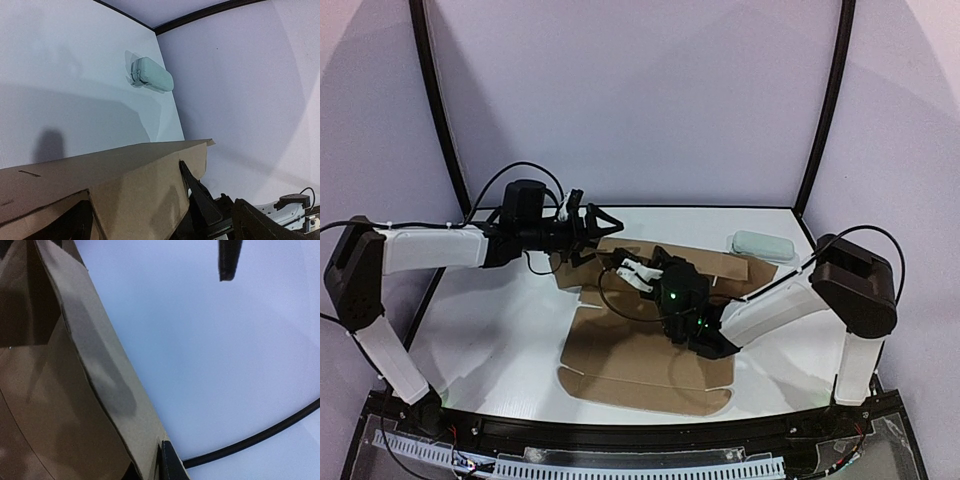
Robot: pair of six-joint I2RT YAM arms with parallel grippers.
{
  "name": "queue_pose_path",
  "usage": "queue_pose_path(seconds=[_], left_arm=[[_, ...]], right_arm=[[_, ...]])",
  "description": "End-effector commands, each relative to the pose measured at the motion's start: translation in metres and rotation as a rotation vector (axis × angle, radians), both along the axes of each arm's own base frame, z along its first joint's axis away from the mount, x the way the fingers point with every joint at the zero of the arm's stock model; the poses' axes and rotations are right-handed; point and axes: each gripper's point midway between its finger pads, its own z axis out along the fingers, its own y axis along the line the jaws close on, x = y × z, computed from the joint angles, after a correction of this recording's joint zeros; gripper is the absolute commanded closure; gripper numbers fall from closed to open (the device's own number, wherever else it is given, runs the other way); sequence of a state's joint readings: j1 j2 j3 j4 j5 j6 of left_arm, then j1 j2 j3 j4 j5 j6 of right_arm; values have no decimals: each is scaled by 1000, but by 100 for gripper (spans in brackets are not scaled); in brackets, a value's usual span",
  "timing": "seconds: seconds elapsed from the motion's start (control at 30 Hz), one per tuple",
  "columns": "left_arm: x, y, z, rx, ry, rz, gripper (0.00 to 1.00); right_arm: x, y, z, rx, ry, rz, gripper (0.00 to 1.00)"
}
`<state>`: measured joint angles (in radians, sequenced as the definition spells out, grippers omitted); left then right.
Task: Fold the paper box
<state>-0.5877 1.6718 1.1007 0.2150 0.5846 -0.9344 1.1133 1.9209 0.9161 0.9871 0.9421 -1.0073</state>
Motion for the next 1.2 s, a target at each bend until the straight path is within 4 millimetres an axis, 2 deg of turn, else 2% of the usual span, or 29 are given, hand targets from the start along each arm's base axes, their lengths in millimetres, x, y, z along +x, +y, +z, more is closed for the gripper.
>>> queue_pose_path(seconds=[0.0,0.03,0.07,0.1,0.13,0.17,0.2,0.23,0.27,0.3,0.33,0.4,0.47,0.5,0.53,0.57,0.6,0.63,0.73,0.77,0.8,0.87,0.93,1.0,1.03,1.1,1.17], left_arm=[[-12,15,24,73,-66,29,1],[-12,21,26,107,-73,51,1],[-9,34,17,190,-47,107,1],[-8,41,17,235,-69,124,1],[-8,64,18,329,-75,207,1],[-10,76,21,371,-92,247,1],[-11,77,19,378,-95,243,1],[-13,87,23,404,-103,276,1],[-18,97,14,441,-103,292,1],[-21,101,15,445,-114,301,1],[-26,105,0,467,-100,293,1],[-32,110,-15,479,-88,294,1],[-42,127,-34,526,-68,333,1],[-42,128,-29,513,-73,341,1],[-45,140,-42,529,-71,394,1],[-42,142,-34,487,-95,431,1],[-45,144,-43,494,-76,432,1],[-42,140,-39,452,-97,439,1],[-42,125,-60,399,-54,393,1],[-37,126,-70,409,-35,414,1],[-37,126,-71,407,-28,417,1],[-31,128,-95,442,16,447,2],[-27,126,-107,445,35,454,2],[-17,113,-106,390,20,447,7],[-12,109,-119,398,40,440,9],[-7,104,-123,397,41,431,11],[-3,97,-141,425,78,409,14]], right_arm=[[3,-3,-54,-208,158,34,91],[8,-5,-47,-201,148,29,91],[10,-5,-38,-195,137,33,92],[14,-6,-29,-188,131,37,92],[17,-6,-19,-179,131,47,93],[19,-5,-13,-170,132,55,93],[19,-5,-12,-170,133,57,93],[19,-3,-11,-171,133,61,93],[22,-1,-7,-174,126,61,93],[23,1,-6,-188,120,58,93],[25,2,-3,-190,114,52,93],[28,5,0,-204,108,50,93],[32,6,6,-195,121,45,94],[32,6,5,-199,129,45,94],[33,6,9,-181,141,52,94],[34,6,8,-175,156,56,94],[34,6,9,-172,157,56,94],[35,5,9,-170,164,53,94],[35,3,9,-177,173,48,94],[37,2,8,-177,180,45,94],[36,2,8,-180,182,45,94],[37,-1,6,-165,205,42,95],[35,-1,5,-164,211,43,95],[34,-3,5,-170,216,40,96],[34,-5,5,-175,218,39,96],[33,-6,6,-171,223,40,96],[33,-7,4,-171,236,38,96]])
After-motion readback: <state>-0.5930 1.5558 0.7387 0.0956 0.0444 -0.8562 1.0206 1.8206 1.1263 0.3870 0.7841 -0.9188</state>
